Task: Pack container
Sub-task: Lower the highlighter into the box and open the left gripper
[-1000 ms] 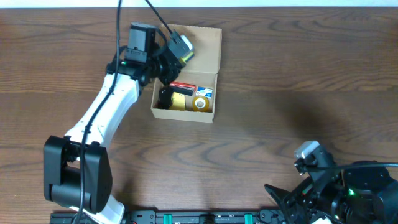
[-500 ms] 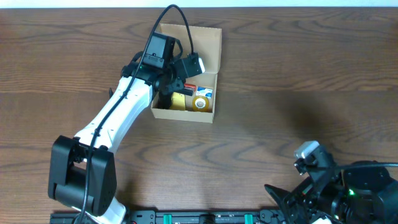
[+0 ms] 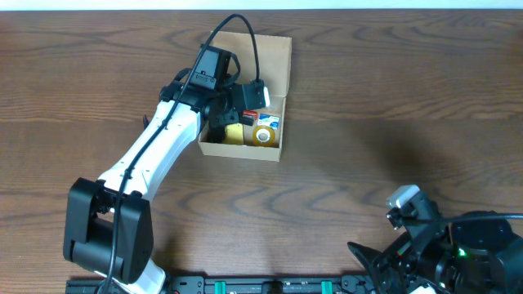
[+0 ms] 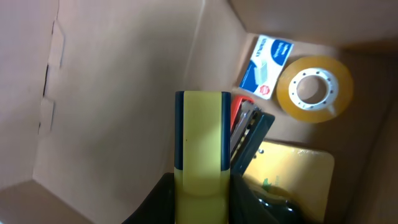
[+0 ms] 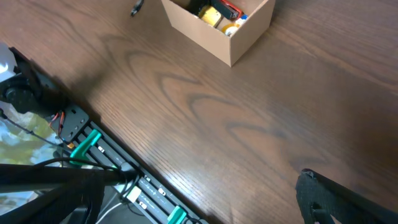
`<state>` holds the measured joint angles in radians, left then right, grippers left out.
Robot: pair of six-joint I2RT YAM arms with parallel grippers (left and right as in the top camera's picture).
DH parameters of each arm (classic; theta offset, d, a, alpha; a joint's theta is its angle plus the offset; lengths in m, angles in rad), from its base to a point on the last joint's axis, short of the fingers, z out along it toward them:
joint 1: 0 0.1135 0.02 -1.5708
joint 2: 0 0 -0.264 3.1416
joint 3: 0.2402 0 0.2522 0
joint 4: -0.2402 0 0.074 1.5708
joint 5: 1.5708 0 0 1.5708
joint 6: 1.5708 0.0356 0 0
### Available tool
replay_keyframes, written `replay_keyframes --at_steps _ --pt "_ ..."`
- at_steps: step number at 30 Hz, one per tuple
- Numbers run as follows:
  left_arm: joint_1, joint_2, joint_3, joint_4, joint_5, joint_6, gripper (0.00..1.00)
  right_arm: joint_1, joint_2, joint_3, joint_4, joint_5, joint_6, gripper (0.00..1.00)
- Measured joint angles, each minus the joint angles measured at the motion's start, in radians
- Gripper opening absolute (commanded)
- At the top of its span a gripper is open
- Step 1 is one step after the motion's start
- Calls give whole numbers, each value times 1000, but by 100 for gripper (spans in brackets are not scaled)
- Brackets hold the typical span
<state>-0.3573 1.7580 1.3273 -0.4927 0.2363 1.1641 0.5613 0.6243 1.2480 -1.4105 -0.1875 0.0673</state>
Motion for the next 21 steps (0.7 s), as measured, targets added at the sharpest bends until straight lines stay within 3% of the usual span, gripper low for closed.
replay_keyframes --at_steps 12,21 --pt "-4 62 0 -1 97 154 6 0 0 0 0 0 0 99" --pt "-4 119 0 3 54 250 5 0 0 0 0 0 0 99"
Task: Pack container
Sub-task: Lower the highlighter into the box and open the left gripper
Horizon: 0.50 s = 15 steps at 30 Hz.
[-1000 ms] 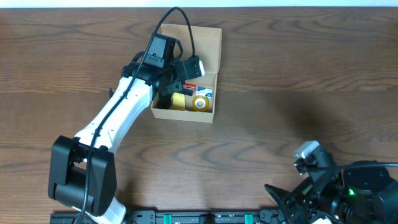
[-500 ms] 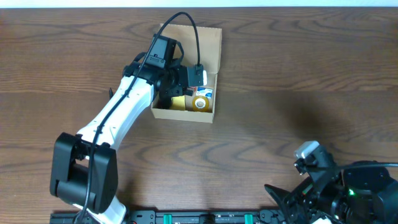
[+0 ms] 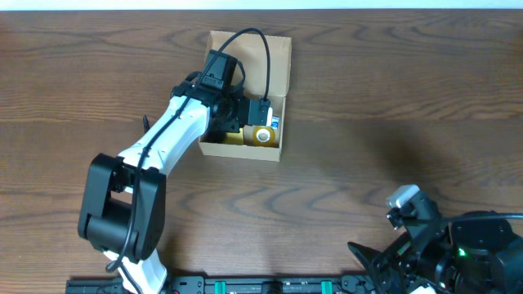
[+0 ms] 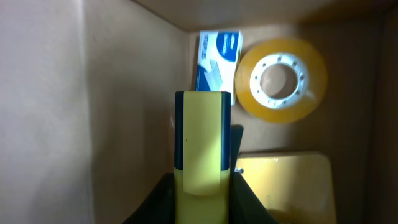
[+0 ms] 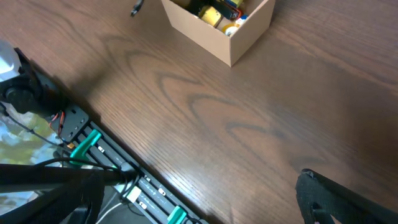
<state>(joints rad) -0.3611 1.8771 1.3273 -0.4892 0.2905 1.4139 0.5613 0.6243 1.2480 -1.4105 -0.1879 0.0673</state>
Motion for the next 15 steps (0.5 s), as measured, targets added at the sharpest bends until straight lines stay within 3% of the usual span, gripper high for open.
replay_keyframes --at_steps 3,6,9,15 --pt "0 8 0 15 -14 9 7 0 0 0 0 0 0 99" --pt "0 8 0 23 -24 16 28 0 0 0 0 0 0 99" --pt "0 8 0 23 -30 25 39 0 0 0 0 0 0 99" --pt "0 8 0 26 -34 21 47 0 0 0 0 0 0 99"
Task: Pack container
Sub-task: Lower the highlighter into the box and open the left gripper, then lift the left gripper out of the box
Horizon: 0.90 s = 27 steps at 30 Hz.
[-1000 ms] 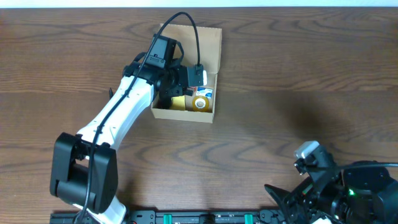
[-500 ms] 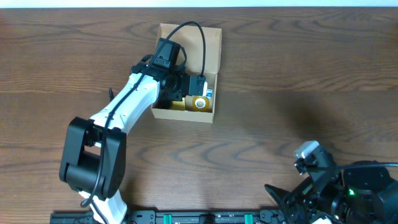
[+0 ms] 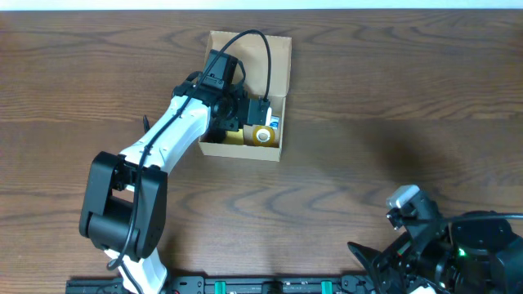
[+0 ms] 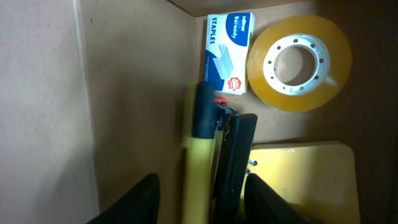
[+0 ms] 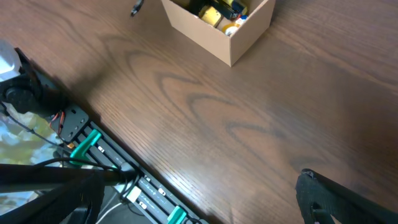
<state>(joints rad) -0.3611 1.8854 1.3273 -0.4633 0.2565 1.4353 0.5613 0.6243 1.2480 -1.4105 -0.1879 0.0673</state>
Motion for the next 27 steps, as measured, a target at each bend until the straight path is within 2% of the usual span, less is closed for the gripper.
replay_keyframes --at_steps 3,6,12,17,23,27 --pt "0 0 0 0 -1 -3 48 0 0 0 0 0 0 99" --pt "0 0 0 17 -2 -26 54 0 0 0 0 0 0 99" --pt "0 -6 0 101 -32 -127 60 0 0 0 0 0 0 99" --pt "1 -105 0 175 -51 -271 61 0 0 0 0 0 0 99" --pt "1 -287 13 180 -55 -457 61 0 0 0 0 0 0 99" --pt "1 -367 15 155 -139 -610 62 0 0 0 0 0 0 99"
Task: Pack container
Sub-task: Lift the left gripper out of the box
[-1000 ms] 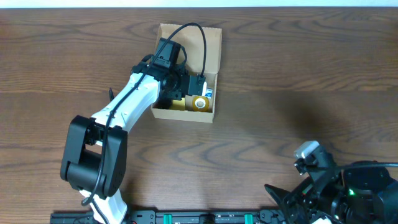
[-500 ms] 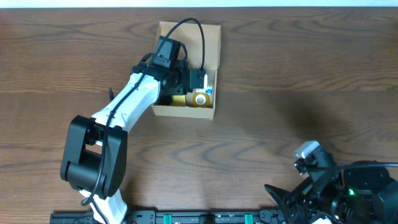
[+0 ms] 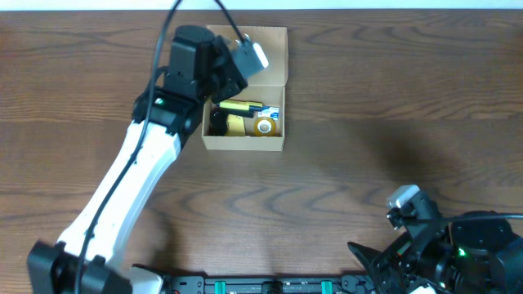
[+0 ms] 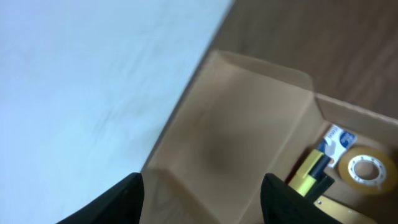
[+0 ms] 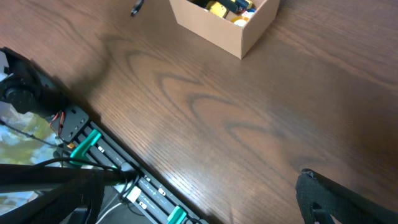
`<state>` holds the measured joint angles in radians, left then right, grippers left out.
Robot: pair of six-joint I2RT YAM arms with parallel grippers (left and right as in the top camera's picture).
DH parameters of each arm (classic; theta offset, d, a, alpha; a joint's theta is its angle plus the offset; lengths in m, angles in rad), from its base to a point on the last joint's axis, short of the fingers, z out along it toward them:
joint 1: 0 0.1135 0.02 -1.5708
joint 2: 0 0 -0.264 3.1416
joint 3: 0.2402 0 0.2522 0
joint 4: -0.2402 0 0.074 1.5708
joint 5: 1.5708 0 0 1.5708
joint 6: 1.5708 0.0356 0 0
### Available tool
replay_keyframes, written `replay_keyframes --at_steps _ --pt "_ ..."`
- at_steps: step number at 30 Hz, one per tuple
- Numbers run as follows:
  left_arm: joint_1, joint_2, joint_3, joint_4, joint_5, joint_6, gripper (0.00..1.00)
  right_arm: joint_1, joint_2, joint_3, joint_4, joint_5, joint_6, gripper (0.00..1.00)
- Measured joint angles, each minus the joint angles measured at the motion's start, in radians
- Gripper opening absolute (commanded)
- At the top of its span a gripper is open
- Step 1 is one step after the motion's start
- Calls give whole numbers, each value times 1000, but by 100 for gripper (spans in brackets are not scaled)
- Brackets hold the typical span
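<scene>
The open cardboard box [image 3: 245,144] stands at the table's far middle, its lid flap [image 4: 249,118] upright at the back. Inside lie a yellow highlighter [image 3: 239,106] with a dark cap, a tape roll [image 3: 263,125], a yellow pad [image 3: 233,127] and a blue-white staples box [image 4: 336,138]. My left gripper [image 3: 233,69] hangs above the box's back part, open, with nothing between its fingers [image 4: 130,199]. The right gripper [image 3: 384,261] rests at the near right edge. Only one of its dark fingers [image 5: 336,199] shows, so its state is unclear.
The box [image 5: 224,18] is the only object on the brown wooden table [image 3: 368,163]. A rail with green clips [image 5: 124,180] and cables runs along the near edge. A light wall [image 4: 74,74] lies beyond the far edge.
My left gripper, then open low inside the box over the released highlighter, is now raised above the box near the lid flap. The box has shifted slightly. The right arm is unchanged.
My left gripper was first shut on the yellow highlighter inside the box. It then held it deeper, by the staples box and tape. After that it stood open with the highlighter lying beside the stapler. Now it is out of the box, empty.
</scene>
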<state>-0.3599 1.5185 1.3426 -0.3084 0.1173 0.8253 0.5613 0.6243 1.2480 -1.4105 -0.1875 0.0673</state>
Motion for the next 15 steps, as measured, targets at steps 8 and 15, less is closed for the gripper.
replay_keyframes --at_steps 8,15 --pt "33 -55 3 -288 -309 -509 64 0 0 0 0 0 0 99" --pt "108 -55 3 -463 -377 -837 61 0 0 0 0 0 0 99"
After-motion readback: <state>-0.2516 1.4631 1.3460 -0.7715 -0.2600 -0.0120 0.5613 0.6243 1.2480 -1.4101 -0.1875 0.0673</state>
